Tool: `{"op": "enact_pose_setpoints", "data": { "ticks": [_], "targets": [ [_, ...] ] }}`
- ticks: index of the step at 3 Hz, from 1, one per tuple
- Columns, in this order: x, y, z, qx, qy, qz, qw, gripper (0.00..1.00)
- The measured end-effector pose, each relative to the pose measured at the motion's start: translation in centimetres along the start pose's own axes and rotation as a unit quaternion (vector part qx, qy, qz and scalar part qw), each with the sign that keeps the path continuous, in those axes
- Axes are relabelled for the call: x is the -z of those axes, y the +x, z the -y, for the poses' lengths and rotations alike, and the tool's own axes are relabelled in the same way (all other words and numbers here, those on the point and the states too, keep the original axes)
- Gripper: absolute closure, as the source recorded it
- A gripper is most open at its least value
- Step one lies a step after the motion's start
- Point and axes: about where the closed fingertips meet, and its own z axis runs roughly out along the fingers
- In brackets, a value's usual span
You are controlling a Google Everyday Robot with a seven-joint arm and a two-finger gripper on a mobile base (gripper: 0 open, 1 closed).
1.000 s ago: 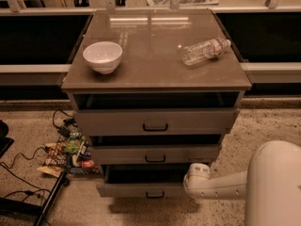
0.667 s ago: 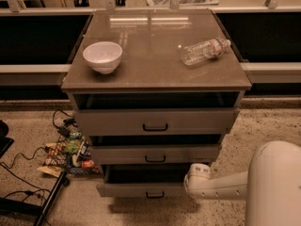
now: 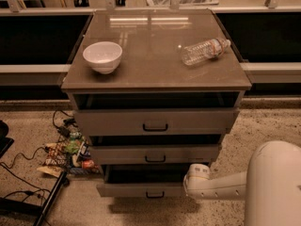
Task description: Open bottom drawer
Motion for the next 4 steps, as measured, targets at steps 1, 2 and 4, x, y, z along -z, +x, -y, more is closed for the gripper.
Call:
{"op": "enact_pose_setpoints", "data": {
  "ticks": [1, 2, 4],
  "targets": [
    [-0.1, 0.0, -0.1, 0.000, -0.001, 0.000, 1.0000, 0.01],
    [-0.5, 0.0, -0.3, -0.002, -0.008, -0.001, 1.0000, 0.00],
    [-3.8, 0.3, -0.7, -0.024, -0.047, -0.039, 0.9978, 0.00]
  ]
}}
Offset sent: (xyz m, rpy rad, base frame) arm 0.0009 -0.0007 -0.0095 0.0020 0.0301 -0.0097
